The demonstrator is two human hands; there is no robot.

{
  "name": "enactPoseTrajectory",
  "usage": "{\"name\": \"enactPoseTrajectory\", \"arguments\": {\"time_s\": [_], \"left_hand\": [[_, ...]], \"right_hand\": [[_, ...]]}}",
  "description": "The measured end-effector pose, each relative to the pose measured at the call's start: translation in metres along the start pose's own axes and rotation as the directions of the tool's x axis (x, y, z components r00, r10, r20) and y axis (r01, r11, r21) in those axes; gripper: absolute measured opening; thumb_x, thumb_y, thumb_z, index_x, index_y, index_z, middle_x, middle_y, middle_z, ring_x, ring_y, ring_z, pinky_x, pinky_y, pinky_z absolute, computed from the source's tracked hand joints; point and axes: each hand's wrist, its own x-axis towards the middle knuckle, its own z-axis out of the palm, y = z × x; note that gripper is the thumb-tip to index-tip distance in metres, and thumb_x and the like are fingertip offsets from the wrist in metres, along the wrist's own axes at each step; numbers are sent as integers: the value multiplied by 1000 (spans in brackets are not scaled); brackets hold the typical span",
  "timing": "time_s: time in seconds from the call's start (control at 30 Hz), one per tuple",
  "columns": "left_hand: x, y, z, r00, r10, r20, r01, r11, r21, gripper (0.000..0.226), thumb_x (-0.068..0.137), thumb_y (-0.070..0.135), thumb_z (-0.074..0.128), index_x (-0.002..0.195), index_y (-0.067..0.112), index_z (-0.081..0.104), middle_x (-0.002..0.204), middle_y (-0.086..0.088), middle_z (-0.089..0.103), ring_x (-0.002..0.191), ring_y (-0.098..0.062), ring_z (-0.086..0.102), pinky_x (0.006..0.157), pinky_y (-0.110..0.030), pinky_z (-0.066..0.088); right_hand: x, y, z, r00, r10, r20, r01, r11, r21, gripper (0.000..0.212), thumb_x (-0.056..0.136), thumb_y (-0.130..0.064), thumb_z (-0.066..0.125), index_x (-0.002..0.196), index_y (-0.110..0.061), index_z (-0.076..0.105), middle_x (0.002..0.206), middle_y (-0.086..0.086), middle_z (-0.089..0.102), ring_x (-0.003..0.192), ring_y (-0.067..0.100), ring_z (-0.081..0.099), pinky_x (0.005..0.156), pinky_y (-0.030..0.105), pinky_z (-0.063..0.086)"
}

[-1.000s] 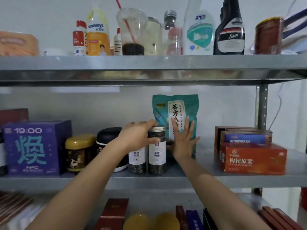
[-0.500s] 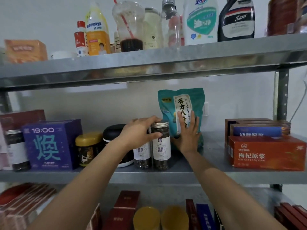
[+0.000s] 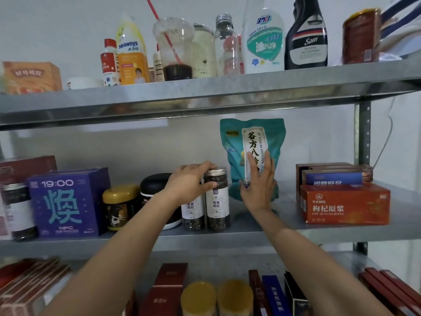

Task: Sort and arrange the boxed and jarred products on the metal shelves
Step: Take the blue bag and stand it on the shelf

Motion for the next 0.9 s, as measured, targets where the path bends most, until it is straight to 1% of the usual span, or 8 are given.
{"name": "enactPoseTrajectory", "arguments": {"time_s": [0.13,0.27,0.47,0.63,0.7,0.77,0.83,0.9], "left_hand": [[-3,3,-2,1000,20,1,-20,1000,17,41,96,45,53,134,35,41,131,5,58,118,-22,49,87,-34,37],[-7,7,-4,999,47,10,-47,997,64,43,98,43,50,137,29,40,136,3,54,123,-22,46,102,-35,30],[-6,8,-3,999,43,18,-44,996,83,50,99,43,47,144,24,35,148,-3,43,141,-20,32,120,-40,4],[-6,5,5,997,80,10,-80,973,218,61,101,49,36,154,28,15,164,1,7,150,-18,-6,120,-39,-8],[-13,9,10,985,131,-113,-105,970,218,64,102,46,37,155,30,4,163,1,-9,148,-19,-18,121,-39,-9],[-32,23,19,903,227,-365,-199,973,113,64,102,39,41,153,27,6,163,0,-5,148,-19,-15,122,-38,-4],[-57,43,33,826,218,-520,-338,929,-148,57,102,35,42,151,25,16,161,2,9,150,-16,0,123,-35,5],[-86,68,53,900,65,-431,-341,721,-604,48,102,35,42,147,20,35,156,-2,31,147,-18,25,120,-36,24]], "right_hand": [[-8,-5,-22,996,-57,-62,60,997,49,94,74,-13,79,152,-27,29,162,11,5,148,39,9,104,65,37],[-11,-10,-48,996,-60,-69,66,994,82,96,75,-14,80,153,-30,26,163,8,4,149,35,7,106,62,37],[-35,-17,-84,996,-80,-40,85,986,143,98,75,-11,81,152,-33,25,163,1,1,149,28,5,113,53,29],[-71,-32,-115,995,-76,-57,85,982,169,96,73,-12,83,151,-28,29,162,6,8,148,30,10,110,60,34],[-90,-37,-127,994,-96,-46,104,975,199,97,73,-12,83,151,-29,28,162,6,7,149,29,8,110,62,32],[-111,-41,-139,994,-98,-51,108,961,254,97,72,-10,84,149,-30,28,162,4,8,149,26,9,114,55,31],[-135,-45,-152,996,-68,-59,84,941,329,98,72,-9,84,148,-33,26,162,-1,6,149,19,8,116,38,27],[-158,-47,-164,999,-16,-37,30,907,421,101,74,-9,82,149,-40,23,162,-11,3,149,8,5,113,24,23]]}}
